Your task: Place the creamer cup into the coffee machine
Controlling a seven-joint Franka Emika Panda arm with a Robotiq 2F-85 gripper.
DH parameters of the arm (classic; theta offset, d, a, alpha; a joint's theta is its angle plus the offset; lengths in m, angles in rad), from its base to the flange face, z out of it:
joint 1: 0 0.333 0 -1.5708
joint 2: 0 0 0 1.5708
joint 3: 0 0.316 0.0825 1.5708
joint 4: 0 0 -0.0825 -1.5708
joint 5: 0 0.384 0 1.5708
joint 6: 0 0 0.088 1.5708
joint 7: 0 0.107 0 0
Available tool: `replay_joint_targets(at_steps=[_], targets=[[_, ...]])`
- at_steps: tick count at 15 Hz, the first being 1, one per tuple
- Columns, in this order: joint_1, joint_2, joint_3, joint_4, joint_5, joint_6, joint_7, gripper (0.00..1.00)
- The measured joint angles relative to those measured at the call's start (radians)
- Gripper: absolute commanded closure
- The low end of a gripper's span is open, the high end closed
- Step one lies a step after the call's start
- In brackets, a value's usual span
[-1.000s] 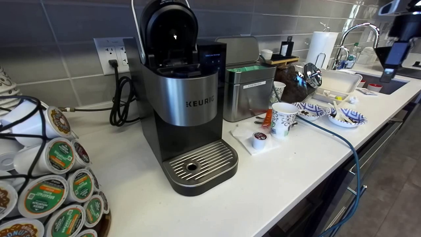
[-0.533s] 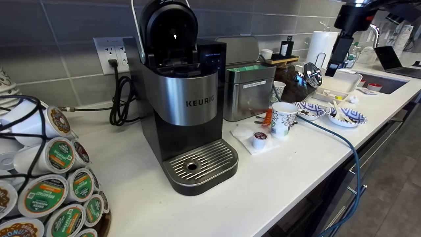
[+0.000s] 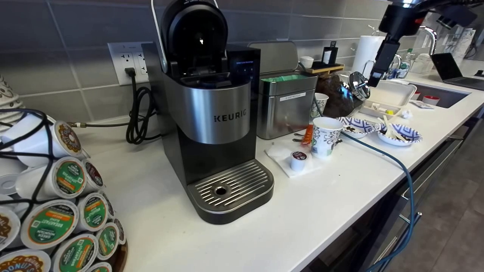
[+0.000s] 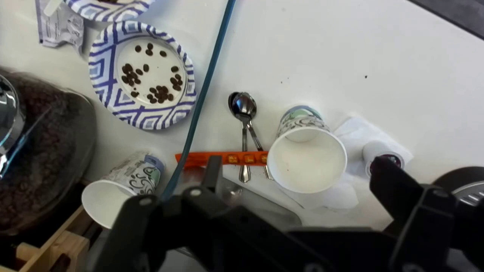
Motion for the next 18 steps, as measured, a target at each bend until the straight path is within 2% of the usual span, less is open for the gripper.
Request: replay_joint_targets(at_steps=[4, 7, 10, 18], targets=[[0.045, 0.100, 0.056, 0.045, 0.002, 0.129, 0.090, 0.00], [0.088, 0.195, 0.102, 0.107, 0.008, 0.143, 0.105, 0.00], [0.114, 0.286, 0.128, 0.176, 0.008, 0.098, 0.066, 0.00], [0.108, 0.537, 0.118, 0.371, -0.002, -0.014, -0.093, 0.00]])
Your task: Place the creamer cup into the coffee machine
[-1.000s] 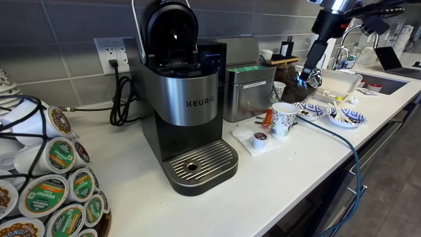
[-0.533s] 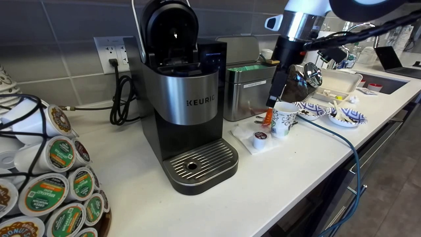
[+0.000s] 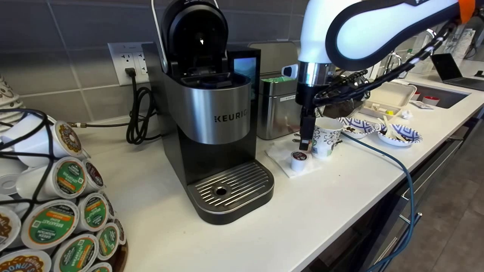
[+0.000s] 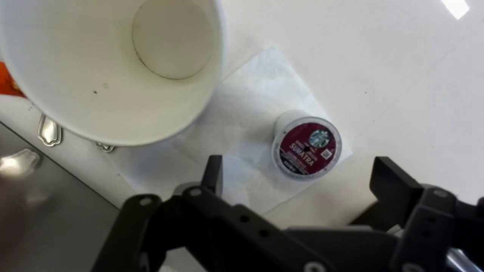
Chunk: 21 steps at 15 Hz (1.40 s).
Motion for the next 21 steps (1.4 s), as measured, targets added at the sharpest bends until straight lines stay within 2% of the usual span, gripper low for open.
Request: replay_joint_targets(at_steps=[5, 12, 14, 16, 21], targets=[[0.007, 0.001, -0.003, 0.005, -0.006, -0.011, 0.019, 0.00], [0.082, 0.070, -0.024, 0.034, -0.081, -0.030, 0.164, 0.00], [0.097, 0.078, -0.034, 0.038, -0.099, -0.030, 0.200, 0.05], [0.106, 0.082, -0.043, 0.043, -0.110, -0.030, 0.227, 0.16], [0.111, 0.088, -0.058, 0.052, -0.122, -0.031, 0.255, 0.59]])
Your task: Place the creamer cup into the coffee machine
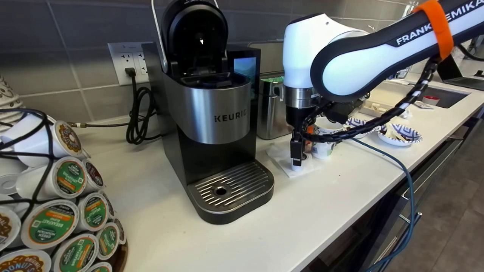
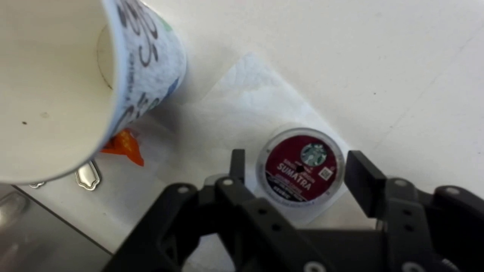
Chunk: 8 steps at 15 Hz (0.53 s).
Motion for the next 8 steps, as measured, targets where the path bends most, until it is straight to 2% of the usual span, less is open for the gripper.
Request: replay_joint_targets(at_steps=[2, 8], targets=[[0.000, 0.000, -0.003, 0.002, -0.002, 0.000, 0.002, 0.72], [0.000, -0.016, 0.001, 0.001, -0.004, 0.000, -0.003, 0.74]])
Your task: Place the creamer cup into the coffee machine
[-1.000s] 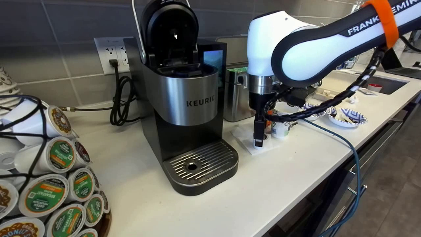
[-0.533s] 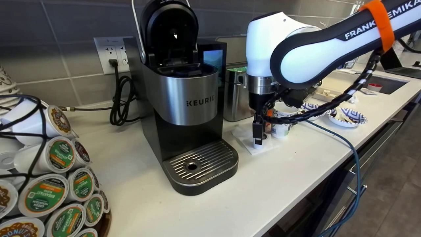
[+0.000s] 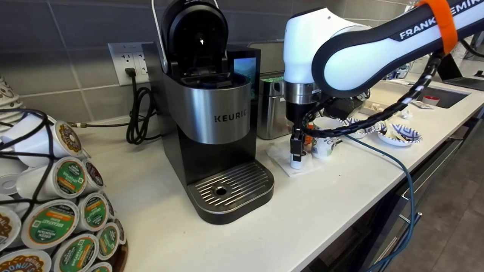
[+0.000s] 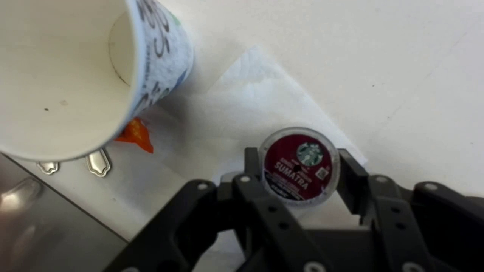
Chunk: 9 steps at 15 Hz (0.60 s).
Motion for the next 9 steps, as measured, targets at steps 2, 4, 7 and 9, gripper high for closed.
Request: replay_joint_targets(at_steps=[2, 4, 7, 9], targets=[[0.003, -0.044, 0.007, -0.019, -0.009, 0.000, -0.002, 0.74], [0.011, -0.114, 0.016, -0.056, -0.029, 0.000, -0.003, 0.74], [0.027, -0.233, 0.035, -0.129, -0.062, -0.007, -0.006, 0.74], [0.036, -0.306, 0.056, -0.176, -0.098, -0.020, -0.025, 0.74]])
